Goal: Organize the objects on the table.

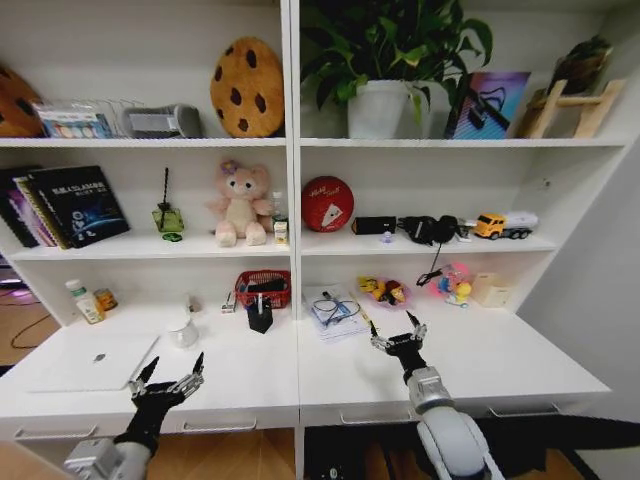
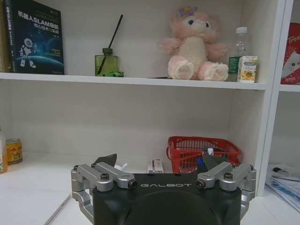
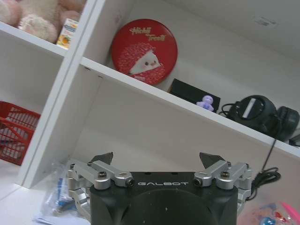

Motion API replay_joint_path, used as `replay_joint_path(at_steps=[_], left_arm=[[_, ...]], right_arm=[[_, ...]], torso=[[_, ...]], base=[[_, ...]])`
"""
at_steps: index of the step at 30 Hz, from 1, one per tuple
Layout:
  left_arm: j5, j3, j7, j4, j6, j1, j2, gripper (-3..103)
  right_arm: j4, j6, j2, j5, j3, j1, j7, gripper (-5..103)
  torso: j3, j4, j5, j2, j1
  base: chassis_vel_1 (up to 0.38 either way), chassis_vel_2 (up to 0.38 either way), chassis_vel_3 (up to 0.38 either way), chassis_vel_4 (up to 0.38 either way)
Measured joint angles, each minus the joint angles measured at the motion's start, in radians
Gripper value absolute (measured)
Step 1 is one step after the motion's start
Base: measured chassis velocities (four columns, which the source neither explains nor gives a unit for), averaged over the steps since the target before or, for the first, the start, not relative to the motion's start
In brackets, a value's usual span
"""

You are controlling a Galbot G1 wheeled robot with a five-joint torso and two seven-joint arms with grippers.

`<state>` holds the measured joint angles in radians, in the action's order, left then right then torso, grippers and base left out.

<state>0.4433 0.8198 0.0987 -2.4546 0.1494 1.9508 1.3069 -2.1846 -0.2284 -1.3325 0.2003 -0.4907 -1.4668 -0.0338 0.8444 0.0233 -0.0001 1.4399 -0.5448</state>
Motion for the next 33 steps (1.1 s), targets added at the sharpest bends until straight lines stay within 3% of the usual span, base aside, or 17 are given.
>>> replay_joint_path(at_steps=[3, 4, 6, 7, 10, 12, 33], left_arm=[[0.000, 0.000, 0.001, 0.000, 0.000, 0.000, 0.000, 100], [0.000, 0.000, 0.000, 0.000, 0.000, 0.000, 0.000, 100], [0.000, 0.000, 0.000, 0.000, 0.000, 0.000, 0.000, 100], [0.000, 0.000, 0.000, 0.000, 0.000, 0.000, 0.000, 100], [0.000, 0.000, 0.000, 0.000, 0.000, 0.000, 0.000, 100], [0.000, 0.000, 0.000, 0.000, 0.000, 0.000, 0.000, 100], [0.000, 0.000, 0.000, 0.000, 0.000, 0.000, 0.000, 100]], right_arm=[[-0.003, 0.000, -0.003, 0.012, 0.004, -0.001, 0.007, 100], [-0.003, -0.001, -0.003, 0.017, 0.005, -0.002, 0.011, 100], [-0.003, -0.001, -0.004, 0.022, 0.006, -0.002, 0.013, 100], [-0.003, -0.001, -0.007, 0.027, 0.008, -0.003, 0.016, 100], [-0.001, -0.001, -0.011, 0.036, 0.014, -0.005, 0.017, 100], [0.001, -0.001, -0.012, 0.041, 0.017, -0.008, 0.017, 100], [0.025, 0.003, -0.004, 0.065, 0.036, -0.005, 0.029, 100]], torso=[[0.000, 0.0000, -0.0015, 0.000, 0.000], [0.000, 0.0001, 0.0007, 0.000, 0.000], [0.000, 0.0002, 0.0009, 0.000, 0.000], [0.000, 0.0001, -0.0011, 0.000, 0.000], [0.000, 0.0000, 0.0010, 0.000, 0.000], [0.000, 0.0000, -0.0005, 0.000, 0.000], [0.000, 0.0001, 0.0007, 0.000, 0.000]], base=[[0.216, 0.222, -0.219, -0.230], [0.252, 0.247, -0.245, -0.227], [0.252, 0.242, -0.246, -0.239], [0.234, 0.237, -0.245, -0.233], [0.265, 0.246, -0.252, -0.247], [0.259, 0.238, -0.251, -0.237], [0.260, 0.248, -0.259, -0.255]])
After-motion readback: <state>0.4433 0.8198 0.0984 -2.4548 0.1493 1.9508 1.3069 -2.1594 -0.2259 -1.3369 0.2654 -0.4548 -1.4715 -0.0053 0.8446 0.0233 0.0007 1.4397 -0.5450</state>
